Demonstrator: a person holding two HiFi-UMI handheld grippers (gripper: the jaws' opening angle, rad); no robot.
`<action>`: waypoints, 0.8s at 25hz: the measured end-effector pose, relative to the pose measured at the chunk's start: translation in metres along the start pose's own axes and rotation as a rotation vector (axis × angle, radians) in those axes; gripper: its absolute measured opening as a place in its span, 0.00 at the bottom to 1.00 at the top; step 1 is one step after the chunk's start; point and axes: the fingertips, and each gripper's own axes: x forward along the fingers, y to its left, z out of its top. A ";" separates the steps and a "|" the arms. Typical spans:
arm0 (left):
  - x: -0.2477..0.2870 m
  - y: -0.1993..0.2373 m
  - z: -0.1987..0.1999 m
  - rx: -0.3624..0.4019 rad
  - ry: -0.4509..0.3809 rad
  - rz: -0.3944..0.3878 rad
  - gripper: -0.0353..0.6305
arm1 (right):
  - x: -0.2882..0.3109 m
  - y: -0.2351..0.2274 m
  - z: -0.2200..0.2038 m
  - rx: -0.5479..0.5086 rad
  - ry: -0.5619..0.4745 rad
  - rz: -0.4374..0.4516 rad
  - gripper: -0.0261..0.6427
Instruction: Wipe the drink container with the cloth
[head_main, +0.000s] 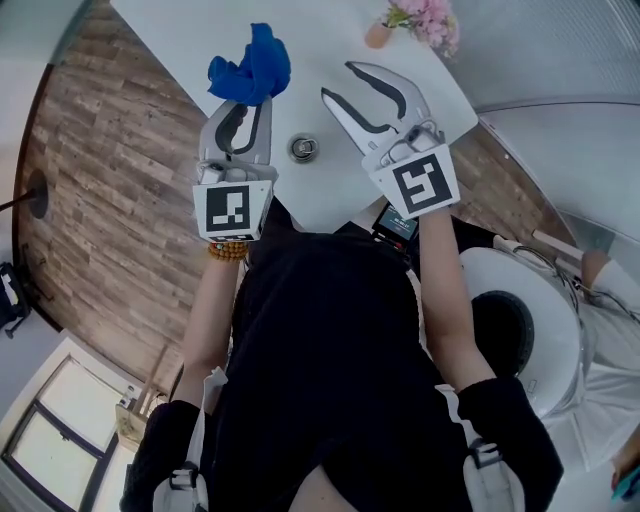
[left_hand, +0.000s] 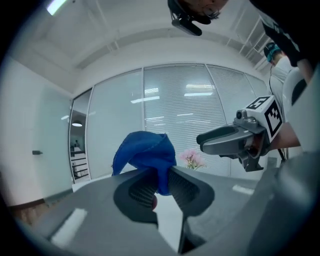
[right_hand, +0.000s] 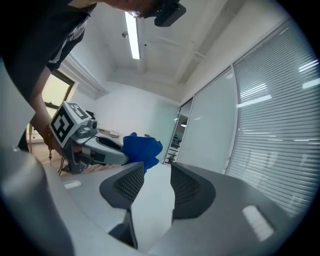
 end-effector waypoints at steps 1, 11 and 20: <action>0.000 0.003 0.006 0.009 -0.018 0.020 0.31 | -0.001 -0.005 0.006 0.024 -0.025 -0.039 0.32; -0.003 0.005 0.034 0.065 -0.113 0.095 0.31 | -0.011 -0.034 0.032 0.204 -0.127 -0.189 0.30; -0.006 0.005 0.032 0.213 -0.062 0.049 0.31 | -0.012 -0.025 0.036 0.198 -0.125 -0.241 0.21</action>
